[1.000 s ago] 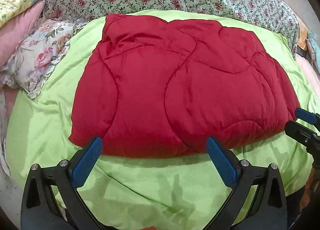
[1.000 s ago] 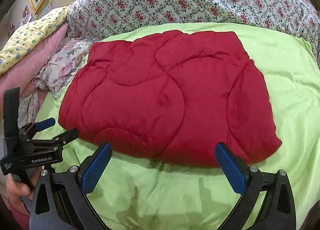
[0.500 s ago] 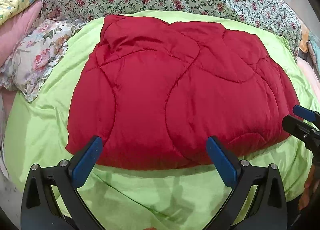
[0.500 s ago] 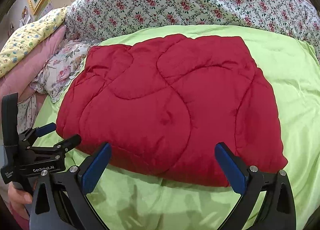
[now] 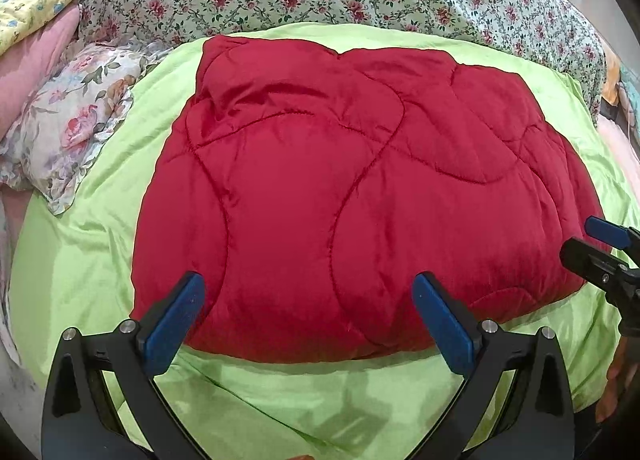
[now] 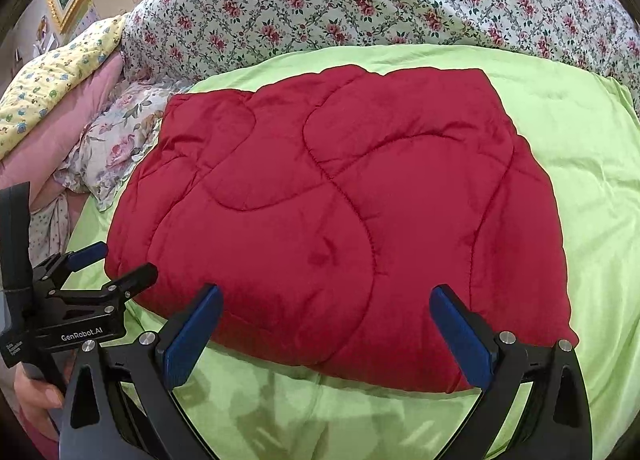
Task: Fold large clothes
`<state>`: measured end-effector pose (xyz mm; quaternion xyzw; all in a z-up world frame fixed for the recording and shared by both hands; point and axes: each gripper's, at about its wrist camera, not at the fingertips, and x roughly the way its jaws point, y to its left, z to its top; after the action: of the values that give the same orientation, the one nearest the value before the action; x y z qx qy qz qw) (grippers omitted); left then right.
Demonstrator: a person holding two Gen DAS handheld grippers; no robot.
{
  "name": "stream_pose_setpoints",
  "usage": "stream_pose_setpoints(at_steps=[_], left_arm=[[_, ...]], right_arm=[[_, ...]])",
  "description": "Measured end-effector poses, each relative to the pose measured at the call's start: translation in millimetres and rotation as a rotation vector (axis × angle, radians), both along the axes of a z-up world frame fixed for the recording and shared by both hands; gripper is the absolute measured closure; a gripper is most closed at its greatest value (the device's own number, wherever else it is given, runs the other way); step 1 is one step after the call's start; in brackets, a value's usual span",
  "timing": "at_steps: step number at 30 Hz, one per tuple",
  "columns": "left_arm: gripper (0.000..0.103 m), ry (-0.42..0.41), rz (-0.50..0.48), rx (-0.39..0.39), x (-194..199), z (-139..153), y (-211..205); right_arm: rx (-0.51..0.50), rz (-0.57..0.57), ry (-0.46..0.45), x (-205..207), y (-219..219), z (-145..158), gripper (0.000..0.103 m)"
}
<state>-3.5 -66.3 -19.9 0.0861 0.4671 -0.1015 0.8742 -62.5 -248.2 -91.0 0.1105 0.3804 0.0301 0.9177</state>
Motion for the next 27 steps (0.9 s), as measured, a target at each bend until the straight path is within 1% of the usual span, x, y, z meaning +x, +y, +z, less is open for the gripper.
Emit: stream_pose_setpoints(at_steps=[19, 27], left_arm=[[0.000, -0.001, -0.001, 0.003, 5.3, 1.4, -2.1], [0.000, -0.014, 0.000, 0.011, 6.2, 3.3, -2.9]], right_arm=[[0.002, 0.013, 0.003, 5.0, -0.3, -0.2, 0.000], [0.005, 0.010, 0.006, 4.6, 0.0, -0.2, 0.000]])
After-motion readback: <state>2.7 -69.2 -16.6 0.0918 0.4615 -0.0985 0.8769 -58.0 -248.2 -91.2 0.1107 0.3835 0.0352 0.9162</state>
